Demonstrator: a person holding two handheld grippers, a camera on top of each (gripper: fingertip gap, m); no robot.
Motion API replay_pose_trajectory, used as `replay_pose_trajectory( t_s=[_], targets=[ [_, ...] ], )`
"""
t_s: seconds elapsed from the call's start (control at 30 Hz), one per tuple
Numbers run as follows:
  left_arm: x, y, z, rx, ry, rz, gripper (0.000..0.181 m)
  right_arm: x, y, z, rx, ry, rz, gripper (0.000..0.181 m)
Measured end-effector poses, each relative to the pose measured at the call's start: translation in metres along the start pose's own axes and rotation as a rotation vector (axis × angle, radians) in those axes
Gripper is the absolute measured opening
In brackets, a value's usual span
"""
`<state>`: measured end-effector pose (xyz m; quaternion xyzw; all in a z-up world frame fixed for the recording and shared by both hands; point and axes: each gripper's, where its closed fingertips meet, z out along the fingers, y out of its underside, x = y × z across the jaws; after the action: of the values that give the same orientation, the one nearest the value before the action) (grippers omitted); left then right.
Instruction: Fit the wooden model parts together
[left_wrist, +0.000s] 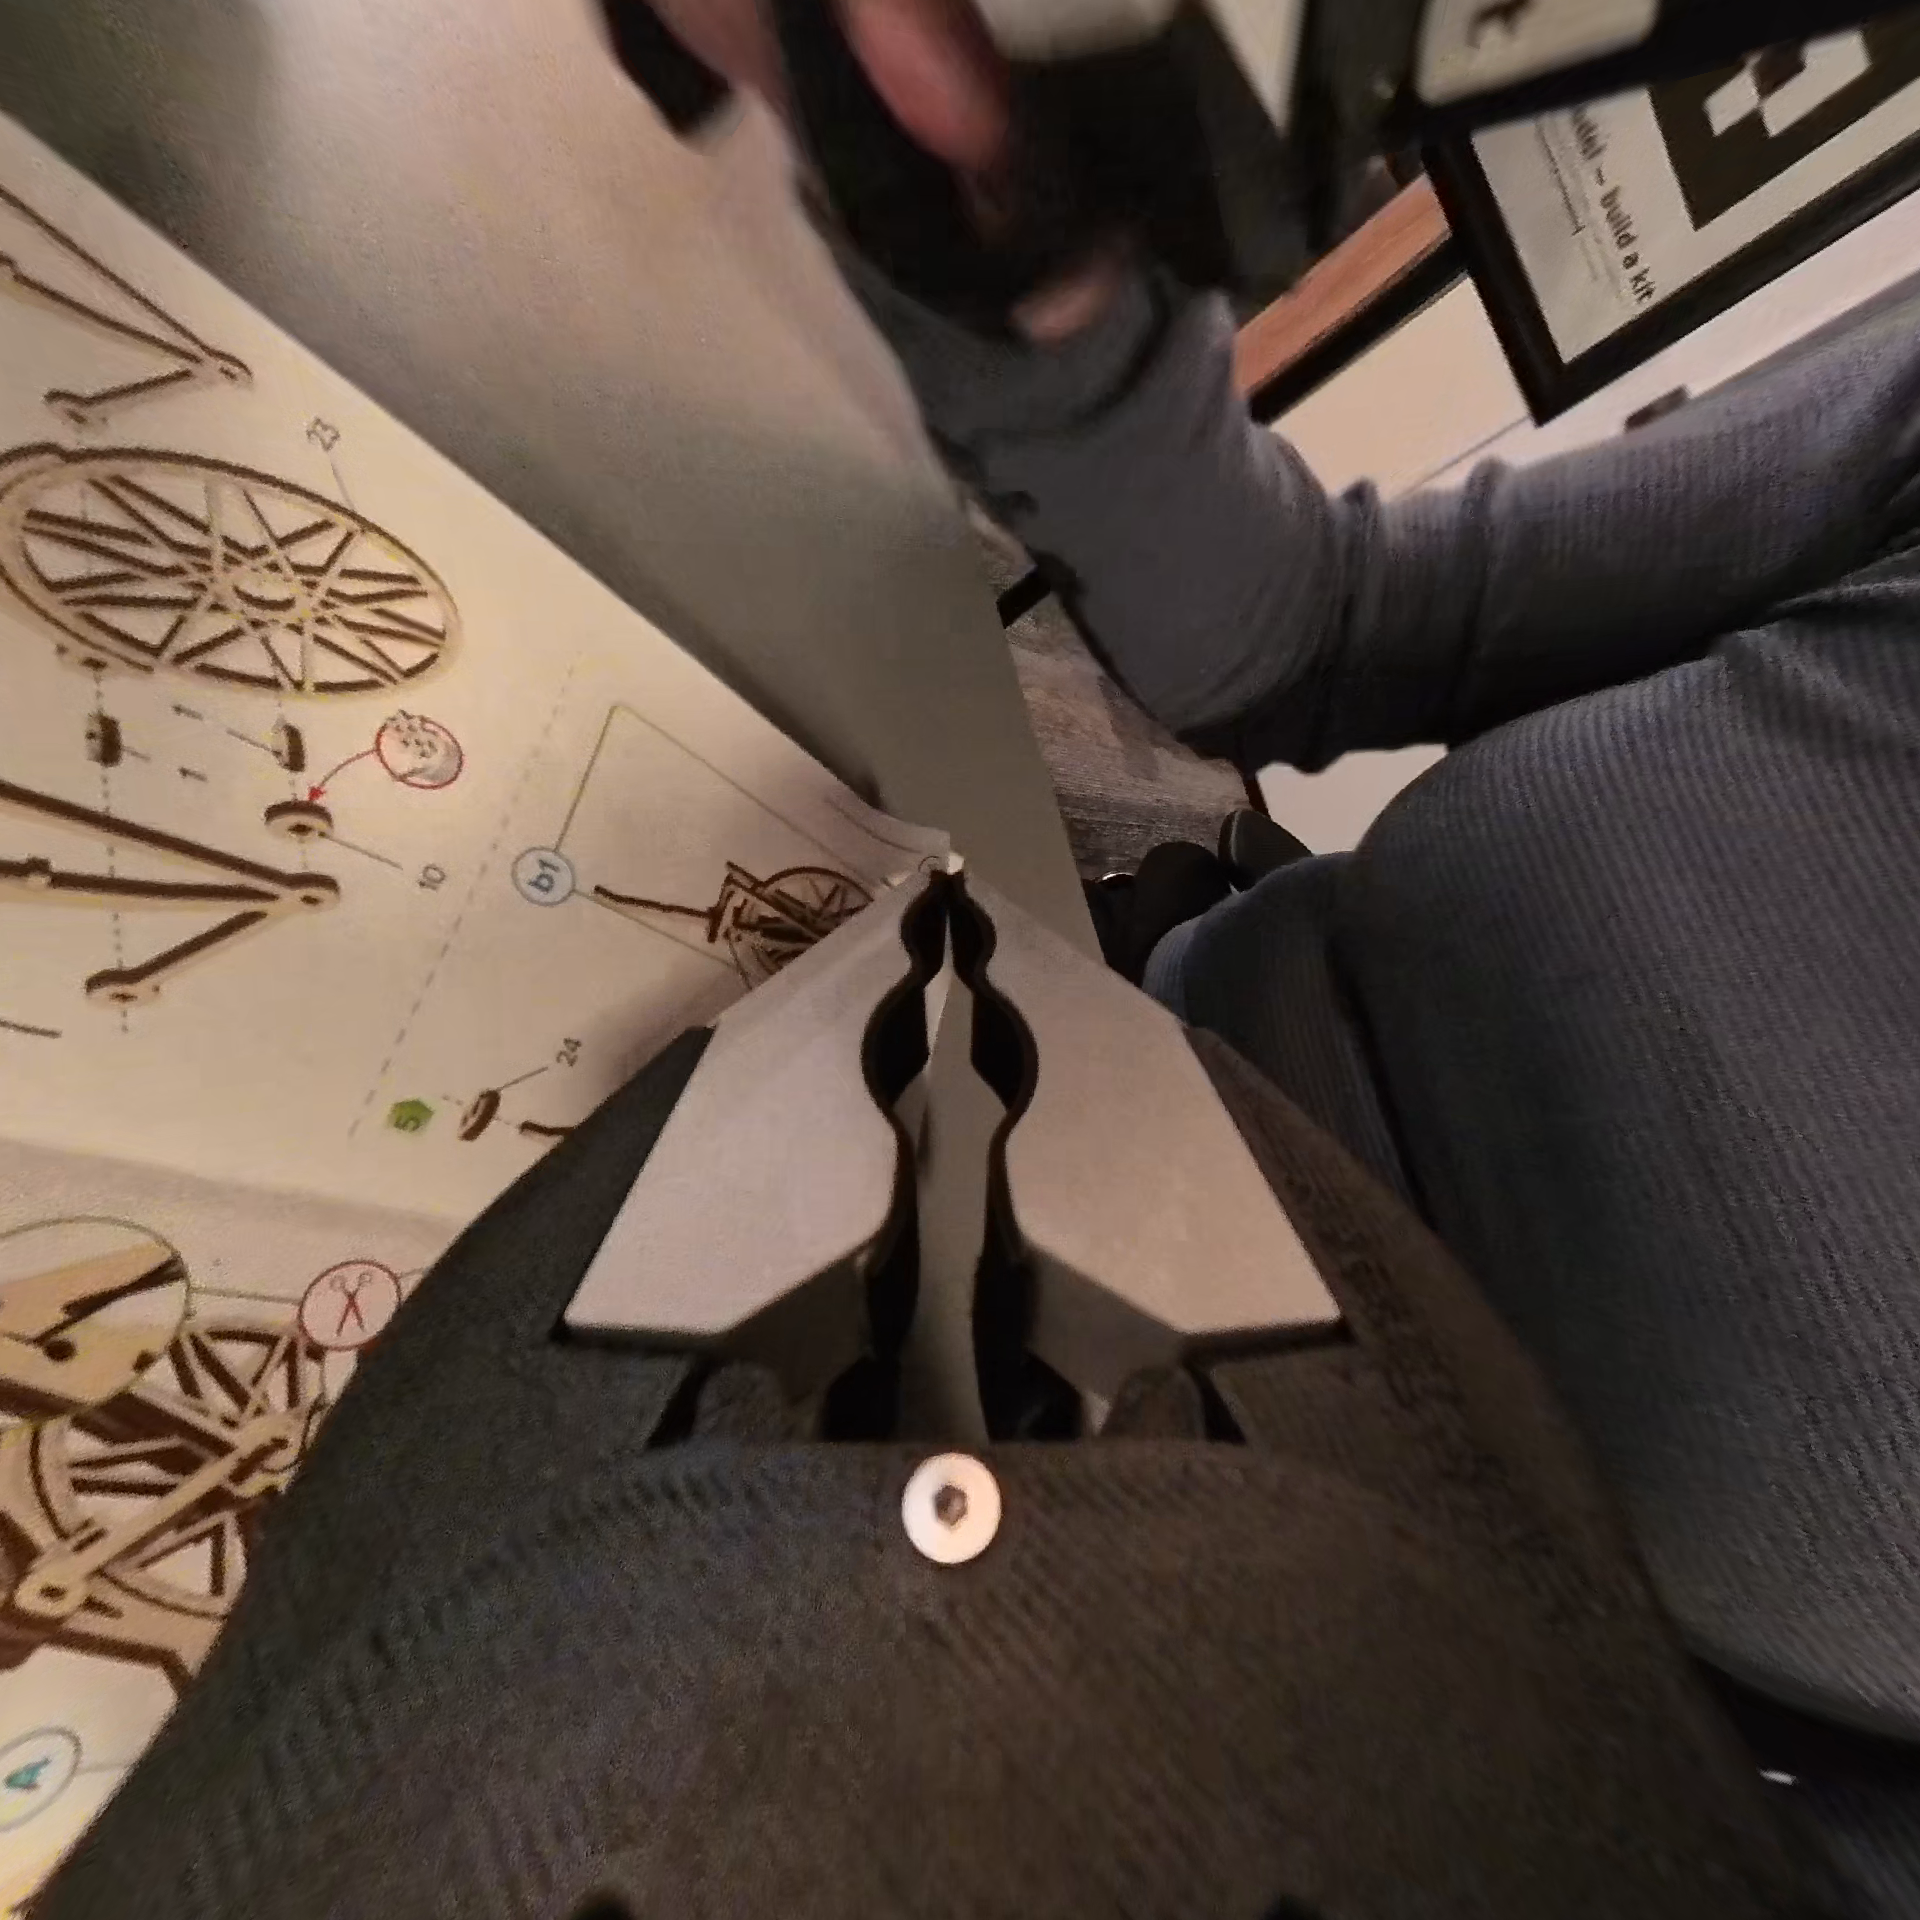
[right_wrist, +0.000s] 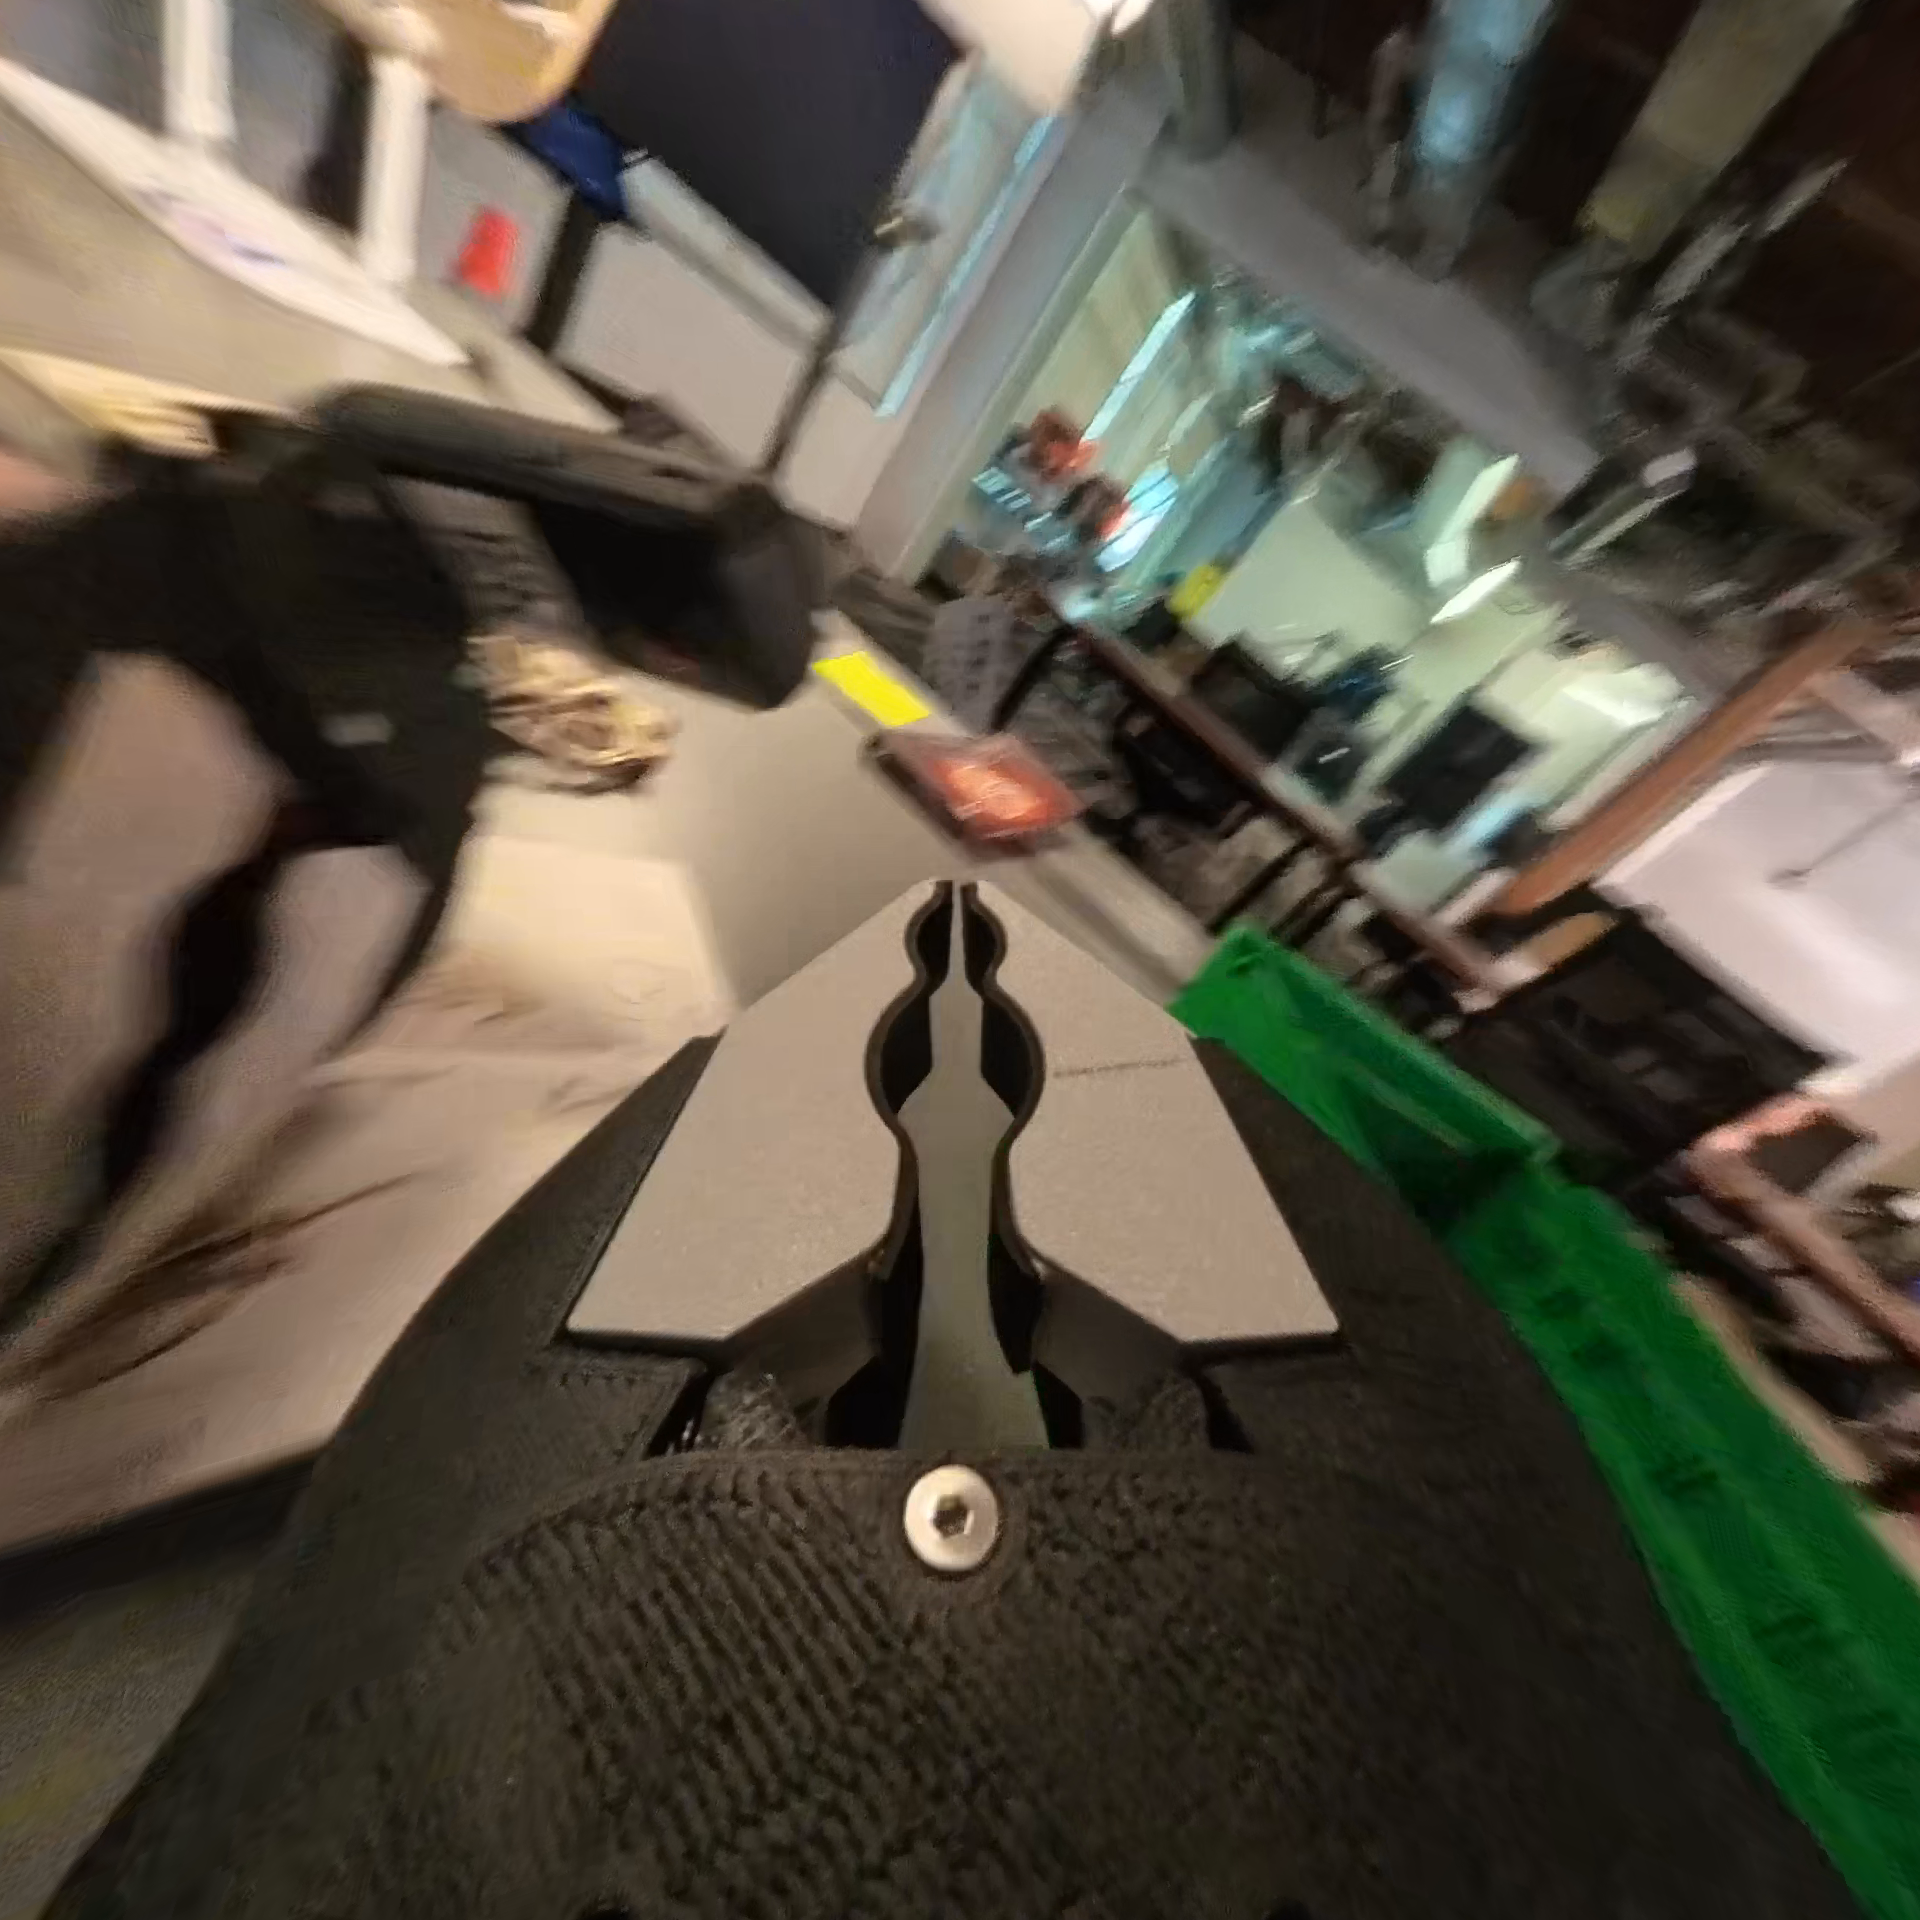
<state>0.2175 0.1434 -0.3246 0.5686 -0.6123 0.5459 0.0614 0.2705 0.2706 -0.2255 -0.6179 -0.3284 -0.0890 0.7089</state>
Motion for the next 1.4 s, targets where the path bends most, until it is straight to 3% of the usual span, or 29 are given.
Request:
replay_pose_trajectory(
  t_s=[0.13, 0.3, 0.57, 0.77, 0.87, 1.0, 1.1, 1.4],
  targets=[
    [0.002, 0.001, 0.000, -0.002, 0.002, 0.022, 0.000, -0.075, 0.003, -0.065, -0.181, -0.367, 0.176, 0.000],
    [0.007, -0.002, -0.003, 0.026, 0.021, 0.047, 0.000, -0.122, 0.015, -0.107, -0.336, -0.537, 0.259, 0.000],
    [0.013, -0.009, -0.012, 0.096, 0.069, 0.059, 0.000, -0.124, 0.012, -0.092, -0.325, -0.474, 0.276, 0.000],
    [0.019, -0.017, -0.023, 0.175, 0.114, 0.059, 0.000, -0.124, 0.026, -0.098, -0.439, -0.487, 0.253, 0.000],
    [0.022, -0.020, -0.027, 0.204, 0.141, 0.057, 0.000, -0.112, 0.012, -0.099, -0.375, -0.444, 0.312, 0.000],
    [0.023, -0.021, -0.029, 0.215, 0.149, 0.062, 0.000, -0.109, -0.015, -0.093, -0.227, -0.494, 0.543, 0.000],
    [0.023, -0.021, -0.030, 0.219, 0.147, 0.063, 0.000, -0.109, -0.023, -0.090, -0.184, -0.496, 0.574, 0.000],
    [0.027, -0.023, -0.035, 0.249, 0.172, 0.081, 0.000, -0.112, 0.012, -0.077, -0.387, -0.412, 0.493, 0.000]
  ],
)
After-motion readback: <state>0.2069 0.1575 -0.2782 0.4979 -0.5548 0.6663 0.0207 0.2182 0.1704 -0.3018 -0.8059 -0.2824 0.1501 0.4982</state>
